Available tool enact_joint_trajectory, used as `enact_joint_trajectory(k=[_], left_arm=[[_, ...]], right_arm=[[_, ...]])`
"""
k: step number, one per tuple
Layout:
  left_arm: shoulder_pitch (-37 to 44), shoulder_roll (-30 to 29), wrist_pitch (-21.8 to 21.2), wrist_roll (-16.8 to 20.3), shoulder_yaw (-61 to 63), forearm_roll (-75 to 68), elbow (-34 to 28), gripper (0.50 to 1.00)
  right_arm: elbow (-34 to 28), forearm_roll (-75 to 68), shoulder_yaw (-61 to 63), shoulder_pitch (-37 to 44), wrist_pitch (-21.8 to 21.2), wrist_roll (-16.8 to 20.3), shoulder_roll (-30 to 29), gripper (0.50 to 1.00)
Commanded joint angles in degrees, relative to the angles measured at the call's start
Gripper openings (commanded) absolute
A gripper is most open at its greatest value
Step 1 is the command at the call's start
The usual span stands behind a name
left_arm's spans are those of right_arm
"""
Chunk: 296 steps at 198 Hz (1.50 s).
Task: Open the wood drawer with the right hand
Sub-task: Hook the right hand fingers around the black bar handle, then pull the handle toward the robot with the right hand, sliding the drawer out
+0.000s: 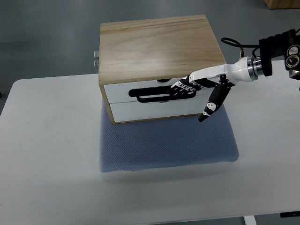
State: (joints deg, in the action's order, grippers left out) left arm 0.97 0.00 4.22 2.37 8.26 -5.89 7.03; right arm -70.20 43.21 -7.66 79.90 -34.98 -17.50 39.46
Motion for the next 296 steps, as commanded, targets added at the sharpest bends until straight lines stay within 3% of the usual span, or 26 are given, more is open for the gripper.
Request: enact_joint_trajectory(k=[1, 296], left_arm=[[0.00, 0.00, 0.00, 0.00, 0.00, 0.00, 0.00, 1.000], [0.00, 0.00, 0.00, 0.00, 0.00, 0.00, 0.00, 1.000]], right_arm=[[-0.81, 0.03, -0.25, 0.08, -0.02, 0.01, 0.35, 0.944], [-17.42, -0.06, -2.62, 0.69, -0.02, 0.10, 10.81, 0.944]])
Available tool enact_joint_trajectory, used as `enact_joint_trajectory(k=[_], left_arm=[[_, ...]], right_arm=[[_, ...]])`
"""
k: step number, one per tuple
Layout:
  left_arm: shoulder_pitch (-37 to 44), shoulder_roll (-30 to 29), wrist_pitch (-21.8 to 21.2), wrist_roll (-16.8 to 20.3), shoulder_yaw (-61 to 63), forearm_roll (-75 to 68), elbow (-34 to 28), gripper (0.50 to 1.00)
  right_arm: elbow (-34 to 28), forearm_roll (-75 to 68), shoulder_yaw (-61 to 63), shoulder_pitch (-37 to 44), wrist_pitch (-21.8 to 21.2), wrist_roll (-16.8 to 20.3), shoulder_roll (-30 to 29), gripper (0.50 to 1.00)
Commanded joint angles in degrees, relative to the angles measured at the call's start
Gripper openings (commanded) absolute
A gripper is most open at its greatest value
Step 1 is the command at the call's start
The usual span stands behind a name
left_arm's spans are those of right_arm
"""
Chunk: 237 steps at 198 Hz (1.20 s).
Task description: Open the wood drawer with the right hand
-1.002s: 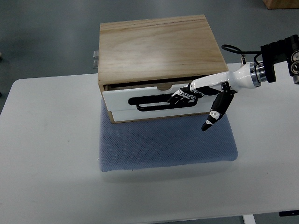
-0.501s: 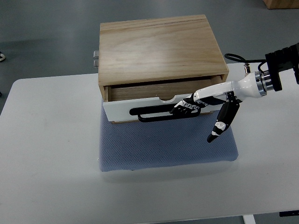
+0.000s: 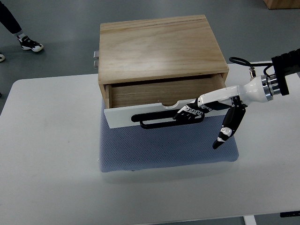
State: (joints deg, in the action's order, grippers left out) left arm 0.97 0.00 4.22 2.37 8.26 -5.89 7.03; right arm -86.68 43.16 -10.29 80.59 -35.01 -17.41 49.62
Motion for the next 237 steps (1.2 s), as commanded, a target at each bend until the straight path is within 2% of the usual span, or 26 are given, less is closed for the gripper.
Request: enact_joint_trajectory(k=[1, 137, 179, 237], left_arm=[[0.00, 0.00, 0.00, 0.00, 0.00, 0.00, 0.00, 1.000], [0.00, 0.00, 0.00, 0.00, 0.00, 0.00, 0.00, 1.000], [0.00, 0.00, 0.00, 0.00, 0.00, 0.00, 0.00, 1.000], [0.00, 0.00, 0.00, 0.00, 0.00, 0.00, 0.00, 1.000]], right_arm=[[-1.03, 0.00, 0.01, 0.01, 0.01, 0.01, 0.74, 0.944], [-1.65, -0.27, 0.71, 1.50, 0.01, -0.17, 2.06, 0.944], [-5.16, -1.23, 0.71, 4.58, 0.01, -0.08, 5.66, 0.944], [-5.51, -5.54, 0.98, 9.68, 0.01, -0.08, 10.85, 0.944]])
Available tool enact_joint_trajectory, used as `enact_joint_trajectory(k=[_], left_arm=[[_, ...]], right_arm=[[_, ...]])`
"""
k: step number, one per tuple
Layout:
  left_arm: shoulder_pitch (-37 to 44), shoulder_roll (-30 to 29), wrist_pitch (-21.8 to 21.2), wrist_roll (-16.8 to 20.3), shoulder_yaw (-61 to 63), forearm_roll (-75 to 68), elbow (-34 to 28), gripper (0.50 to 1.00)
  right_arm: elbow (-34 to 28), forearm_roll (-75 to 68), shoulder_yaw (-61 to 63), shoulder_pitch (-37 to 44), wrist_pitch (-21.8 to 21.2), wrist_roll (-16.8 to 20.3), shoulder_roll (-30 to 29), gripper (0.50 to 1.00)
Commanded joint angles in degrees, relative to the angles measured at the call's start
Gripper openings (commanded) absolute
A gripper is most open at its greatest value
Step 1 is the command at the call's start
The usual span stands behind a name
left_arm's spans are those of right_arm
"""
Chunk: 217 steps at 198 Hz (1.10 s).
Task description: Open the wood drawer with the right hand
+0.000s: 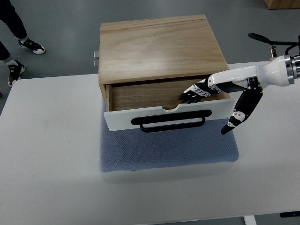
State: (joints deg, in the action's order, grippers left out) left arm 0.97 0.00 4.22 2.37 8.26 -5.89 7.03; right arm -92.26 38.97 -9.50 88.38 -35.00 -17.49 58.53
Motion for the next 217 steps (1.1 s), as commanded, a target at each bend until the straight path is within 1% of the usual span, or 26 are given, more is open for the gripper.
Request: enact_joint_trajectory(k=[1, 17, 27, 40, 49, 64, 89, 107, 109, 124, 126, 137, 139, 152, 154, 169, 181, 201, 217], left_arm=[[0.00, 0.00, 0.00, 0.00, 0.00, 0.00, 0.00, 1.000], [0.00, 0.00, 0.00, 0.00, 0.00, 0.00, 0.00, 1.000], [0.00, 0.00, 0.00, 0.00, 0.00, 0.00, 0.00, 1.000], [0.00, 0.00, 0.00, 0.00, 0.00, 0.00, 0.00, 1.000], [0.00, 0.00, 0.00, 0.00, 0.00, 0.00, 0.00, 1.000], [0.00, 0.00, 0.00, 0.00, 0.00, 0.00, 0.00, 1.000], [0.00, 0.00, 0.00, 0.00, 0.00, 0.00, 0.00, 1.000], [0.00, 0.00, 0.00, 0.00, 0.00, 0.00, 0.00, 1.000], [0.00, 0.00, 0.00, 0.00, 0.00, 0.00, 0.00, 1.000], [0.00, 0.00, 0.00, 0.00, 0.00, 0.00, 0.00, 1.000], [0.00, 0.00, 0.00, 0.00, 0.00, 0.00, 0.00, 1.000], [0.00, 0.00, 0.00, 0.00, 0.00, 0.00, 0.00, 1.000], [0.00, 0.00, 0.00, 0.00, 0.00, 0.00, 0.00, 1.000], [0.00, 0.00, 0.00, 0.00, 0.00, 0.00, 0.00, 1.000], [0.00, 0.00, 0.00, 0.00, 0.00, 0.00, 0.00, 1.000], [0.00, 0.00, 0.00, 0.00, 0.00, 0.00, 0.00, 1.000], [0.00, 0.00, 0.00, 0.00, 0.00, 0.00, 0.00, 1.000], [0.00, 0.00, 0.00, 0.00, 0.00, 0.00, 0.00, 1.000], [0.00, 0.00, 0.00, 0.00, 0.00, 0.00, 0.00, 1.000]], right_arm=[[0.07, -1.61, 0.35, 2.06, 0.00, -0.08, 2.20, 0.944], [0.68, -3.37, 2.55, 2.50, 0.00, -0.08, 3.43, 0.944], [2.26, -4.87, 4.40, 2.15, 0.00, -0.17, 4.31, 0.944], [5.95, -7.33, 5.98, 1.62, 0.00, -0.35, 4.75, 0.944], [9.73, -10.75, 7.12, 0.75, 0.00, -0.44, 4.57, 0.944], [13.95, -16.03, 9.23, -1.10, 0.00, -0.70, 4.31, 0.944], [22.83, -24.73, 15.38, -8.75, 0.00, -0.79, 2.37, 0.944], [30.29, -27.98, 22.50, -16.39, 0.00, -0.88, -1.31, 0.944], [30.30, -27.98, 22.50, -16.39, 0.00, -0.88, -1.32, 0.944], [38.11, -32.81, 28.12, -22.36, 0.00, -0.88, -6.06, 0.944], [38.12, -32.81, 28.13, -22.37, 0.00, -0.88, -6.06, 0.944], [44.70, -38.34, 31.46, -25.71, 0.00, -0.70, -10.10, 0.944], [44.71, -38.35, 31.47, -25.71, 0.00, -0.70, -10.11, 0.944], [52.26, -45.20, 34.28, -28.26, 0.00, -0.09, -14.50, 0.944], [52.27, -45.21, 34.28, -28.26, 0.00, -0.08, -14.50, 0.944], [58.86, -50.48, 35.42, -30.63, 0.00, 0.09, -18.63, 0.944], [61.24, -52.24, 35.51, -32.04, 0.37, 0.09, -20.92, 0.944], [62.64, -52.94, 35.51, -33.71, 3.71, 0.09, -25.05, 0.944], [62.73, -53.29, 35.60, -35.29, 7.05, 2.03, -27.42, 0.944]])
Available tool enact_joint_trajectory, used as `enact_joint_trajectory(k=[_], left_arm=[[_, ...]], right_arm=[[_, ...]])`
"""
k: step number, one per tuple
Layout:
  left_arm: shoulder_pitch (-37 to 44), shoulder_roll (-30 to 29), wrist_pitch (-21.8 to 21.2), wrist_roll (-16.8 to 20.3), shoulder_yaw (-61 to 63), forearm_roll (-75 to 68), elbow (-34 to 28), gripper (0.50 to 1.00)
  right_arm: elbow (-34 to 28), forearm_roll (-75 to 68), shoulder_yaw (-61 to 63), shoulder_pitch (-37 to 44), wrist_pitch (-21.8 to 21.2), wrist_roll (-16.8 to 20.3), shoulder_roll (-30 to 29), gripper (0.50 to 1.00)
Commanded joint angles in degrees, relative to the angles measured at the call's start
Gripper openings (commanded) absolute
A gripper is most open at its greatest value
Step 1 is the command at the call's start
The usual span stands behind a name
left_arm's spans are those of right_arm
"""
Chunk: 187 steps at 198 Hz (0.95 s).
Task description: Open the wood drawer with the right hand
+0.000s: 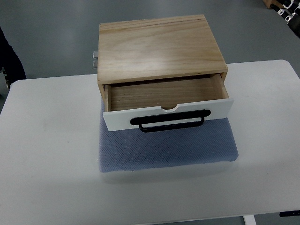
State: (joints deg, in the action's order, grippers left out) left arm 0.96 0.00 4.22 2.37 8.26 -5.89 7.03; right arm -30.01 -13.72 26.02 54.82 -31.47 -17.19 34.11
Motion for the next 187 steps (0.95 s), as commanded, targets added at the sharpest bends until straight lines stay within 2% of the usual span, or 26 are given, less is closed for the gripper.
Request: enact_joint_trajectory(k=[1, 17, 56, 99, 160, 187], left_arm=[[0.01, 0.00, 0.00, 0.00, 0.00, 0.00, 0.00, 1.000], [0.01, 0.00, 0.00, 0.00, 0.00, 0.00, 0.08, 1.000], [0.01, 0.00, 0.00, 0.00, 0.00, 0.00, 0.00, 1.000], [0.01, 0.00, 0.00, 0.00, 0.00, 0.00, 0.00, 1.000], [0.01, 0.00, 0.00, 0.00, 0.00, 0.00, 0.00, 1.000], [0.01, 0.00, 0.00, 0.00, 0.00, 0.00, 0.00, 1.000]], right_arm=[[0.48, -0.69, 0.08, -1.91, 3.78, 2.07, -3.25, 0.944], [0.40, -2.18, 0.34, -3.06, 5.80, 4.97, -5.36, 0.944], [0.39, -6.32, 1.31, -5.08, 6.33, 10.68, -7.91, 0.944], [0.04, -5.97, 1.14, -5.78, 5.98, 10.68, -8.97, 0.944], [-0.13, -5.70, 1.49, -7.19, 1.76, 10.24, -10.20, 0.944], [-0.13, -6.32, 1.58, -7.36, 2.20, 10.16, -10.55, 0.944]])
